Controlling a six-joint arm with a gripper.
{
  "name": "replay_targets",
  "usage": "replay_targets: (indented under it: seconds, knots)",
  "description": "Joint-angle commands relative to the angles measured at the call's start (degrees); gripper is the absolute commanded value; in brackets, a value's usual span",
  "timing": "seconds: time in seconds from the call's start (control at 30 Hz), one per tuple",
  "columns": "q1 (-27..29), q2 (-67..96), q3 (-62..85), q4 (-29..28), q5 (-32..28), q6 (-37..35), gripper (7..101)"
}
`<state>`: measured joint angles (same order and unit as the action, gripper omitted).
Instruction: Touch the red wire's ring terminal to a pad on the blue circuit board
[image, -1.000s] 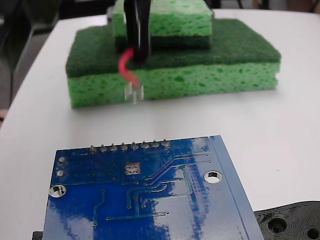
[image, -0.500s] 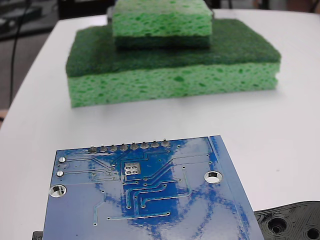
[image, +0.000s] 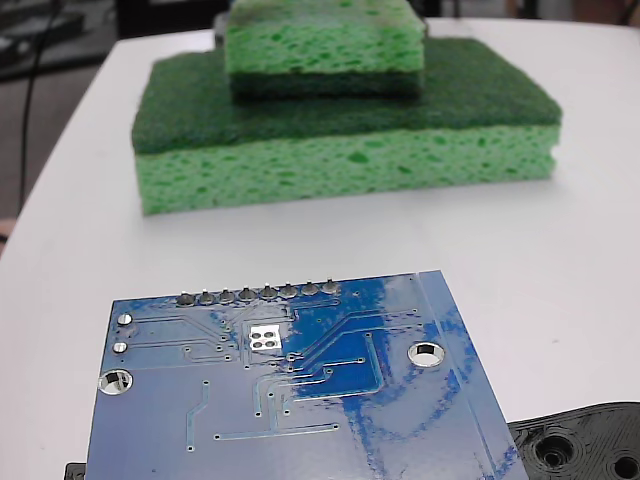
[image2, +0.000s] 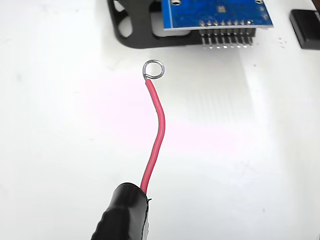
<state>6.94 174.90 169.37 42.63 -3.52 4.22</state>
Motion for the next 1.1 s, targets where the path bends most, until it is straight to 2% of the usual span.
replay_targets:
  seconds: [0.03,0.93,1.1]
  knots:
    - [-0.62,0.09,-0.44,1.23,0.44,-0.53,100.3]
    - [-1.49,0.09,2.20,1.76,3.34,0.00,100.3]
    - [-4.39,0.09,2.20,1.76,6.24,0.35,100.3]
